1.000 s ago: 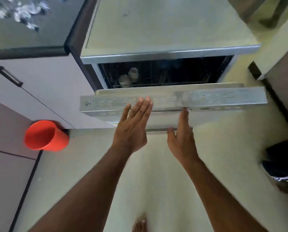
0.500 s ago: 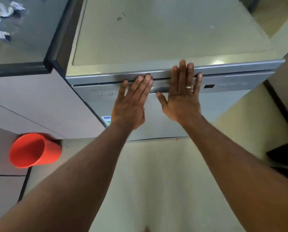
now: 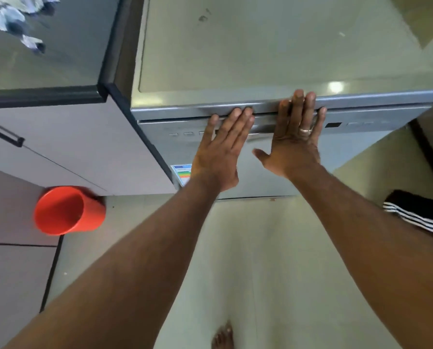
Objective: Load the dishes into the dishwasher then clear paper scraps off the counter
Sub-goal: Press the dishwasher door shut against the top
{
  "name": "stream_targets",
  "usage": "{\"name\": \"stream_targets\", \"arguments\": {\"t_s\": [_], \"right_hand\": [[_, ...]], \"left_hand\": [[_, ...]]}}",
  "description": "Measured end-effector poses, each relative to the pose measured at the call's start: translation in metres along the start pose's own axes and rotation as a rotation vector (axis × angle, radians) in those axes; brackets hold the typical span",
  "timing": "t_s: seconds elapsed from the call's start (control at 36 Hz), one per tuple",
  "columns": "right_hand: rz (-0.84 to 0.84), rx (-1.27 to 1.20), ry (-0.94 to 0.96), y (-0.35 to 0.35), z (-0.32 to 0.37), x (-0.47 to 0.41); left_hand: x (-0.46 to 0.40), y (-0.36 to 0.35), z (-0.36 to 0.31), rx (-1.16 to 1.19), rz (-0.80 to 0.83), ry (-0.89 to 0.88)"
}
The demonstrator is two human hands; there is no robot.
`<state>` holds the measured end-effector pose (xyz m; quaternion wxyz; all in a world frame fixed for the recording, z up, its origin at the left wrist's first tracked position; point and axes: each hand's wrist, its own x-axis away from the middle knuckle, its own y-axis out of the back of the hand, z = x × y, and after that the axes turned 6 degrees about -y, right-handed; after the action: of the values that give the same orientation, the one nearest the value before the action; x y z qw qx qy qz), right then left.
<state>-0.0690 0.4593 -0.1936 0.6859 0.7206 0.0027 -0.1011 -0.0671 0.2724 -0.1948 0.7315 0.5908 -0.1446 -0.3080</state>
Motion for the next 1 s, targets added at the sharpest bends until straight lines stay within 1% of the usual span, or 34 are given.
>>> {"name": "stream_targets", "arguments": {"t_s": [0.08,0.17,0.19,0.25,0.33,0.53,0.61,0.72,0.81,0.89,1.0], "right_hand": [[0.044,0.020,-0.021,0.021,0.007,0.018],[0.082,-0.031,-0.065,0.053,0.025,0.029],[0.085,-0.035,-0.041,0.064,0.033,0.031],[0.063,-0.003,0.083,0.083,0.054,0.033],[0.046,-0.022,0.228,0.112,0.093,0.041],[0.127,-0.119,0.360,0.162,0.169,0.046],[0.146,-0.164,0.420,0.183,0.192,0.045],[0.169,-0.190,0.507,0.204,0.224,0.046],[0.169,-0.192,0.586,0.216,0.249,0.041],[0.145,-0.252,0.641,0.230,0.275,0.030],[0.117,-0.299,0.704,0.244,0.302,0.012]], "left_hand": [[0.010,0.021,0.007,0.130,0.034,-0.013],[0.024,0.046,0.020,0.239,0.064,0.055],[0.030,0.056,0.028,0.272,0.063,0.091],[0.044,0.077,0.046,0.329,0.065,0.144],[0.072,0.106,0.080,0.364,0.083,0.179],[0.134,0.155,0.155,0.452,0.068,0.411],[0.160,0.174,0.178,0.443,0.066,0.505],[0.194,0.196,0.202,0.469,0.092,0.678],[0.210,0.216,0.218,0.462,0.099,0.800],[0.217,0.231,0.237,0.469,0.104,0.910],[0.220,0.244,0.260,0.500,0.035,1.008]]}}
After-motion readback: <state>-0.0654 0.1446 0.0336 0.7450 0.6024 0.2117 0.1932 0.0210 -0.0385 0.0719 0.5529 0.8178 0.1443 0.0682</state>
